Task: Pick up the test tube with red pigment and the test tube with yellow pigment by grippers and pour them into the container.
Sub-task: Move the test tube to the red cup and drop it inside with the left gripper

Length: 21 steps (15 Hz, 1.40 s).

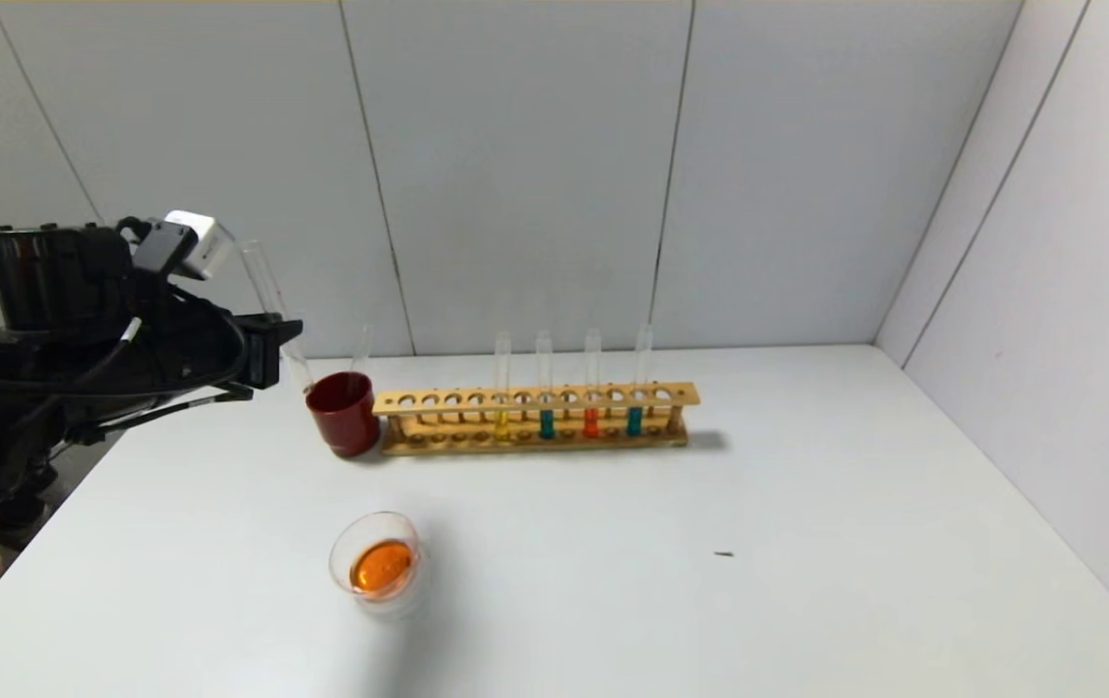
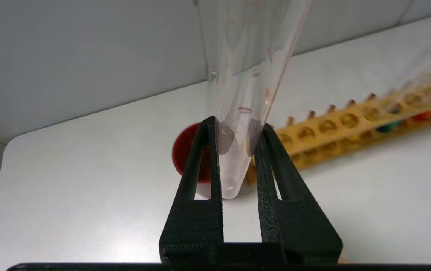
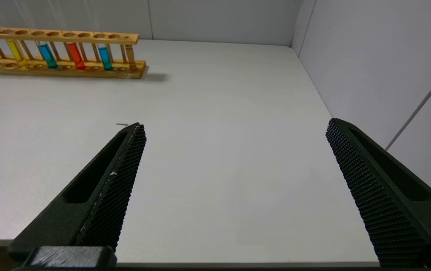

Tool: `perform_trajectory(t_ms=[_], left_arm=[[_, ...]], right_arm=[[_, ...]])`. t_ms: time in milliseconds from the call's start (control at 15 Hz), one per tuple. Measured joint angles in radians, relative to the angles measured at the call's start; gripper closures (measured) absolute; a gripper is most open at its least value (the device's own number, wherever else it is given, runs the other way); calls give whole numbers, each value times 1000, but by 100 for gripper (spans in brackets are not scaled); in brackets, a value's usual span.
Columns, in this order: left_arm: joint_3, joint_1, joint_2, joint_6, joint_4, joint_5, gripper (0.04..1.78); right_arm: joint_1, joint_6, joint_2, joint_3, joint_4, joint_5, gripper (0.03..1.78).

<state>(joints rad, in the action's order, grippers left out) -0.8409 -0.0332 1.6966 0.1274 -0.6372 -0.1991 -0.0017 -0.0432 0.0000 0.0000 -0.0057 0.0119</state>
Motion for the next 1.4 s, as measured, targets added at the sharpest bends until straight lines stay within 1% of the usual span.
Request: perform_trajectory(t_ms=[200, 333, 667, 1067, 1267, 1400], left_arm=[[-27, 24, 124, -14, -129, 1, 151], [-41, 36, 195, -18, -171, 0, 151], [-100, 40, 304, -41, -181, -1, 151], [-110, 39, 367, -43, -185, 0, 151], [-120, 39, 402, -48, -224, 1, 151], [-122, 39, 419, -48, -227, 0, 150]], right_arm=[[0, 0, 0, 0, 0, 0, 6], [0, 0, 0, 0, 0, 0, 6], [0, 0, 0, 0, 0, 0, 6], [0, 0, 0, 0, 0, 0, 6], [0, 0, 0, 0, 0, 0, 6], [0, 0, 0, 0, 0, 0, 6]])
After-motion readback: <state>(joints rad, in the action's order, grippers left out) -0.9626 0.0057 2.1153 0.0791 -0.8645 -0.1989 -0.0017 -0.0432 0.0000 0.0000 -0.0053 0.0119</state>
